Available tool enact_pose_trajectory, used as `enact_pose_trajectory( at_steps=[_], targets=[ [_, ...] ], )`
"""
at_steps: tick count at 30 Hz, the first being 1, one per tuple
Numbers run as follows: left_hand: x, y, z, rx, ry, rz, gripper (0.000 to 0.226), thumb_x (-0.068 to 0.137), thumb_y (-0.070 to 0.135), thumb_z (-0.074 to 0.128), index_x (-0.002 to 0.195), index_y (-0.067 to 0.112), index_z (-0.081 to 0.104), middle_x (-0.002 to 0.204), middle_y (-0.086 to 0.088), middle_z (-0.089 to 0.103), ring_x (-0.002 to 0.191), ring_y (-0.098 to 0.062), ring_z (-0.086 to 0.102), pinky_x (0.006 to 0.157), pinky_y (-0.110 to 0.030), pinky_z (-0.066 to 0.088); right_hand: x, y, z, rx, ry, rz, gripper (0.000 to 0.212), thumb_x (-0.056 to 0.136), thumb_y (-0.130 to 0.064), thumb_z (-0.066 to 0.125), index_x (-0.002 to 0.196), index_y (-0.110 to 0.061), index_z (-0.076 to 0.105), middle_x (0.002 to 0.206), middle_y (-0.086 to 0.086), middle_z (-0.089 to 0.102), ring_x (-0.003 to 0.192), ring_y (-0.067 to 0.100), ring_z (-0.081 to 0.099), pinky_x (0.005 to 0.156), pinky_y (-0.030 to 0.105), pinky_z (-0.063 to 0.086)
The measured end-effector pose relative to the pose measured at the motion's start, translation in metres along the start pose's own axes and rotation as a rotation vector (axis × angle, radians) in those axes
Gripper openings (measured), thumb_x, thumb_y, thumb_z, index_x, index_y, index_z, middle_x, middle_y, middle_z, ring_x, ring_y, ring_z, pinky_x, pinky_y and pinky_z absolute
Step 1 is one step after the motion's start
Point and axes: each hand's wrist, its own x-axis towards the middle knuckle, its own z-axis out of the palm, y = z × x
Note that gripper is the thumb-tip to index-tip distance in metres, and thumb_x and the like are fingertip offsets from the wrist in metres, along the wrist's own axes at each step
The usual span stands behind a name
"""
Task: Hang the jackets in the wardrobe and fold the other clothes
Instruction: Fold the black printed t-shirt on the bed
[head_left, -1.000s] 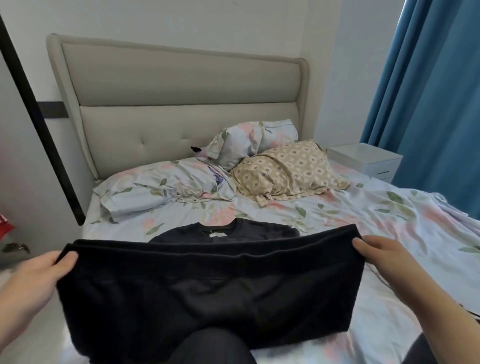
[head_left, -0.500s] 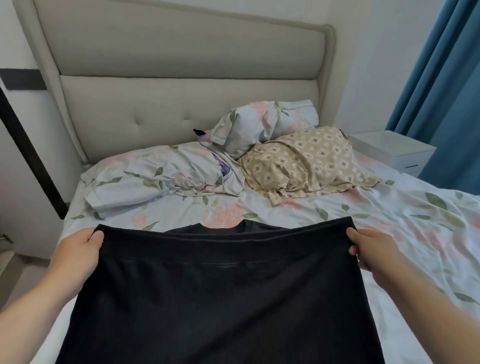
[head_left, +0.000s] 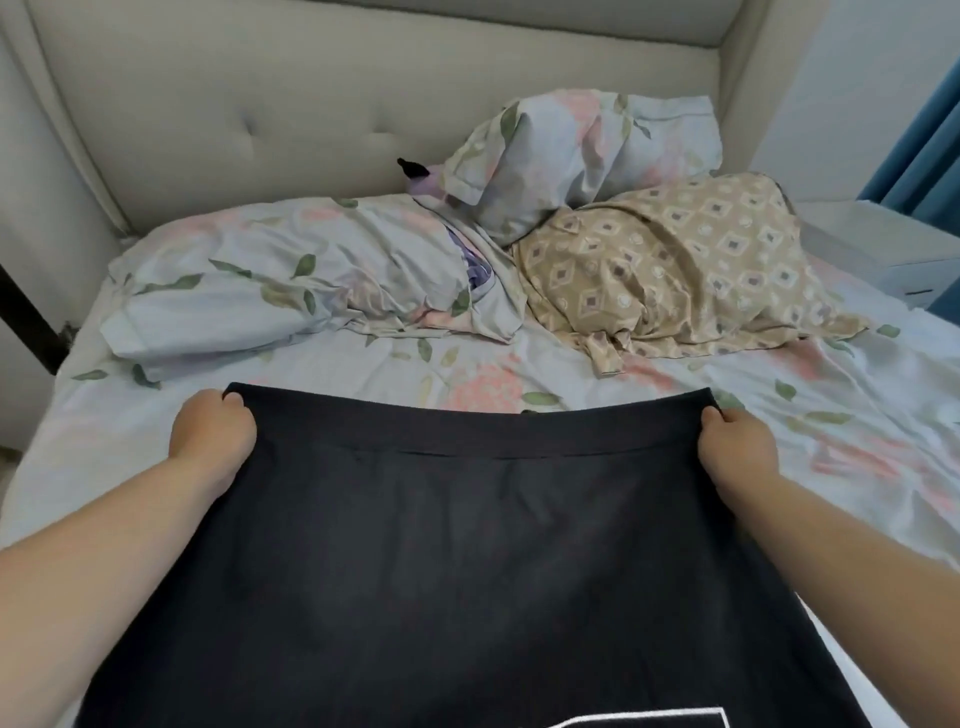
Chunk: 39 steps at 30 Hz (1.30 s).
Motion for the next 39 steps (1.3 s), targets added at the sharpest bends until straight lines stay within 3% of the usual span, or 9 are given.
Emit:
enact_pose_trajectory(
  at_steps=[4,13,18,21,24,26,28,32,39],
  targets=[
    [0.008,-0.029,0.034,0.18,-0.034,-0.044,0.029,0.101,0.014,0.035,0.076,0.003,0.047,0.074,-0.011,0.047,0.062,-0.025,0.041,0.064,-0.038,0.033,0.001,0.025,0.042,-0.209,-0.034,-0.093,0.03,0.105,-0.014,0.034,0.098,0.004,0.056,0.103,0.027,0.057,0.101,0.046,0.055,0.088,0.049,0.043],
    [0.01,-0.041,0.056,0.364,0.144,0.044,0.03,0.098,0.03,0.033,0.098,0.006,0.052,0.094,-0.018,0.057,0.088,-0.042,0.056,0.073,-0.043,0.039,0.017,0.033,0.063,-0.395,0.055,-0.049,0.038,0.102,-0.03,0.03,0.115,-0.002,0.052,0.125,0.027,0.056,0.117,0.047,0.053,0.096,0.05,0.039],
    [-0.001,-0.032,0.042,0.305,-0.038,0.044,0.037,0.102,0.032,0.035,0.116,0.001,0.049,0.114,-0.024,0.058,0.1,-0.043,0.054,0.076,-0.041,0.038,-0.003,0.022,0.053,-0.295,0.018,-0.055,0.043,0.103,-0.034,0.032,0.123,0.0,0.051,0.131,0.025,0.053,0.12,0.045,0.051,0.1,0.049,0.038],
    [-0.023,-0.023,0.018,0.139,-0.278,0.036,0.051,0.101,0.043,0.034,0.129,0.002,0.046,0.128,-0.023,0.052,0.111,-0.042,0.051,0.089,-0.043,0.042,-0.027,0.02,0.027,-0.231,-0.098,-0.112,0.055,0.104,-0.038,0.035,0.145,-0.001,0.036,0.15,0.023,0.036,0.135,0.04,0.037,0.111,0.05,0.032],
    [-0.075,-0.021,-0.015,0.19,-0.102,0.216,0.059,0.092,0.052,0.036,0.125,0.004,0.046,0.126,-0.021,0.05,0.116,-0.042,0.046,0.097,-0.055,0.043,-0.079,0.028,-0.004,-0.313,-0.057,-0.384,0.06,0.101,-0.036,0.042,0.152,-0.006,0.03,0.158,0.02,0.025,0.145,0.036,0.024,0.119,0.049,0.02],
    [-0.131,-0.031,-0.022,0.26,-0.078,0.547,0.064,0.089,0.052,0.038,0.136,0.009,0.044,0.139,-0.018,0.047,0.129,-0.039,0.041,0.106,-0.056,0.036,-0.129,0.042,-0.01,-0.41,-0.059,-0.702,0.058,0.097,-0.044,0.041,0.147,-0.014,0.041,0.157,0.017,0.03,0.145,0.034,0.025,0.119,0.048,0.013],
    [-0.186,-0.048,-0.019,0.493,-0.219,0.8,0.081,0.085,0.065,0.032,0.151,0.018,0.034,0.159,-0.009,0.032,0.148,-0.03,0.023,0.119,-0.053,0.017,-0.175,0.061,-0.008,-0.525,-0.144,-0.907,0.063,0.094,-0.055,0.038,0.149,-0.023,0.038,0.159,0.012,0.029,0.148,0.032,0.023,0.12,0.049,0.008],
    [-0.211,-0.077,-0.007,0.755,-0.411,0.712,0.111,0.065,0.092,0.023,0.158,0.034,0.006,0.166,0.008,-0.001,0.152,-0.015,-0.009,0.121,-0.047,-0.008,-0.202,0.095,-0.004,-0.734,-0.241,-0.897,0.081,0.089,-0.07,0.035,0.155,-0.022,0.032,0.162,0.013,0.026,0.15,0.032,0.022,0.123,0.05,0.014],
    [-0.21,-0.08,-0.001,0.759,-0.333,0.708,0.113,0.064,0.092,0.023,0.158,0.031,0.007,0.166,0.003,-0.001,0.153,-0.018,-0.008,0.122,-0.047,-0.006,-0.201,0.1,0.004,-0.687,-0.223,-0.784,0.089,0.085,-0.075,0.037,0.156,-0.021,0.029,0.163,0.012,0.023,0.152,0.027,0.018,0.123,0.041,0.006]
  ],
)
